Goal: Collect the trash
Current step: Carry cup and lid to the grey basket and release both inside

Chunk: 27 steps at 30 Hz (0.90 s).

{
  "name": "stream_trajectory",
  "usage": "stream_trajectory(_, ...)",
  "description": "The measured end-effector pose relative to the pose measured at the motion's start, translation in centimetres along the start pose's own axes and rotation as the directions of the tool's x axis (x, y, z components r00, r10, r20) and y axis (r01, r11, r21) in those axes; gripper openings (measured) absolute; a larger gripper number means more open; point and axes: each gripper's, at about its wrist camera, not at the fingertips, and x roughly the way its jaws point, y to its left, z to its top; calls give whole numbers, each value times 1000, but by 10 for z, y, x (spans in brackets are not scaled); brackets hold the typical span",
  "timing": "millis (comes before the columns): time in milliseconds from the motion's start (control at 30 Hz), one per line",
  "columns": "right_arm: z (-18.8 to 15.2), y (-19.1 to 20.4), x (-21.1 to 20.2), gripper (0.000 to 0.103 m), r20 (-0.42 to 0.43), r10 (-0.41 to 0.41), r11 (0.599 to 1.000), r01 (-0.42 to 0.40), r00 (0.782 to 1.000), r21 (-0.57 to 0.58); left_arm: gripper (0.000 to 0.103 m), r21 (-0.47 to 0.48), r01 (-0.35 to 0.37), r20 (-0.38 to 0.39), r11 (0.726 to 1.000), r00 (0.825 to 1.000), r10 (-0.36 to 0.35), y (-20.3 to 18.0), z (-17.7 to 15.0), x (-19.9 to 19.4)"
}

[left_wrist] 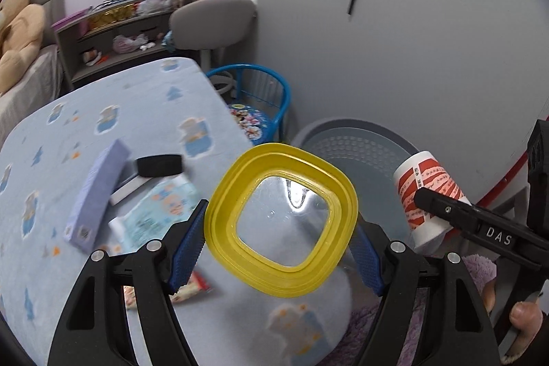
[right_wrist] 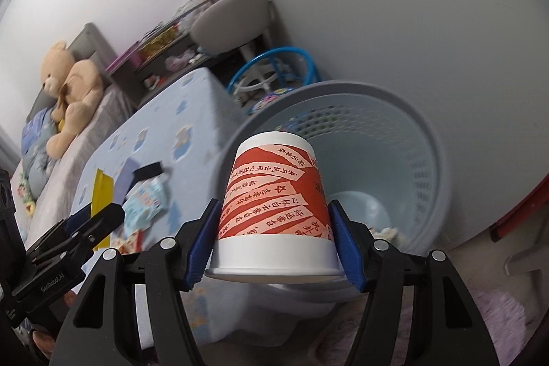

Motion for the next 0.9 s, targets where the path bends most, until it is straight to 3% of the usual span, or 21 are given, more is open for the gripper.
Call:
stream_trajectory(167, 10, -28, 5, 62, 2, -31, 999, 31, 1000, 8, 73, 62, 24, -29, 998, 999, -22, -32, 14, 28)
stream_trajectory(400, 14, -52, 22, 62, -14, -3, 999, 3, 1000, 36, 73, 112, 42, -83, 993, 996, -33, -61, 22, 60)
stream_trajectory(767, 14, -63, 28, 63, -20, 4, 999, -3, 1000, 47, 73, 94, 47, -118, 994, 992, -36, -65, 22, 79)
stream_trajectory(900, 12, -65, 23, 72, -3, 3, 999, -3, 1000, 51, 74, 90, 33, -119, 995, 993, -22, -63, 22, 80)
